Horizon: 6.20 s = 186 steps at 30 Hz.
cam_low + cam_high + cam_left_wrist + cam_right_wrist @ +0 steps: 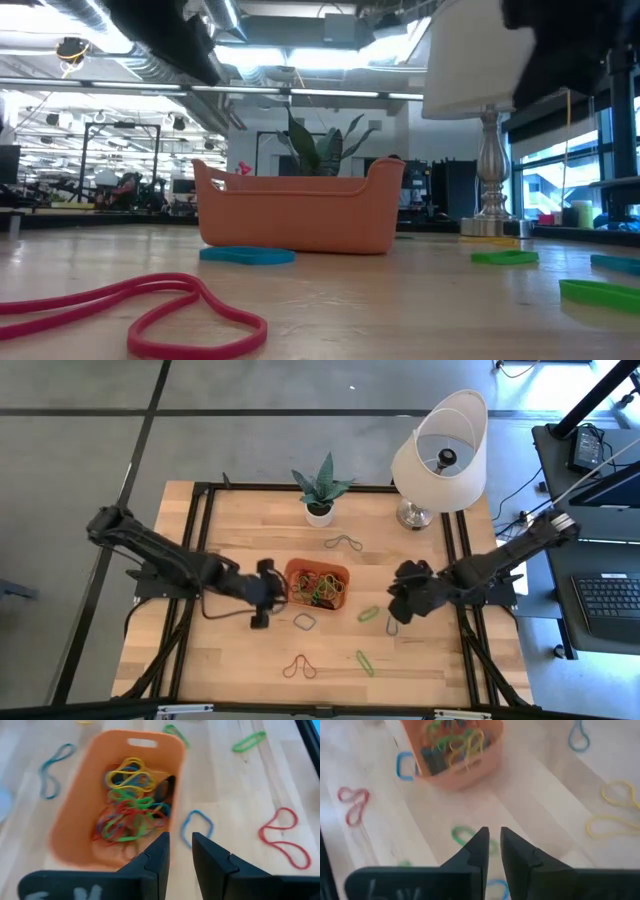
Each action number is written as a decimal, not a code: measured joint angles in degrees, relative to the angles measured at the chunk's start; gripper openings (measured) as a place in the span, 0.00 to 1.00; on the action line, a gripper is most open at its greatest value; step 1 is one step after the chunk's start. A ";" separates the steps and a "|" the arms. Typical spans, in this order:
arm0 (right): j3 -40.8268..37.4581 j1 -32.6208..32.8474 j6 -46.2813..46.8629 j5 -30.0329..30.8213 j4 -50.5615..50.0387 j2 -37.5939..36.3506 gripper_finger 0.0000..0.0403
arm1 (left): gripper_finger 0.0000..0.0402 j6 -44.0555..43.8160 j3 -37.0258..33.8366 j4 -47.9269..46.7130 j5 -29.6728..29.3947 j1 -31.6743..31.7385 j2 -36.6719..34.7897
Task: Pick and place rubber bands into bin
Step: Put the blue rubber band into the orange bin
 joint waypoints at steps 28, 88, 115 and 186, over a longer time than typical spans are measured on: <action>-13.01 13.12 -1.83 -0.07 8.88 -8.53 0.13 | 0.19 -8.90 13.91 1.71 3.57 -3.55 36.18; -12.99 15.13 -3.05 2.84 11.24 -7.97 0.13 | 0.01 14.33 33.35 -20.09 12.67 16.04 42.53; -12.99 15.13 -3.18 4.02 11.12 -7.97 0.13 | 0.01 -58.10 33.45 -19.04 5.26 19.88 48.70; -11.20 -0.48 -27.04 10.94 42.41 -1.31 0.13 | 0.00 -12.40 25.05 -31.96 5.50 25.29 17.02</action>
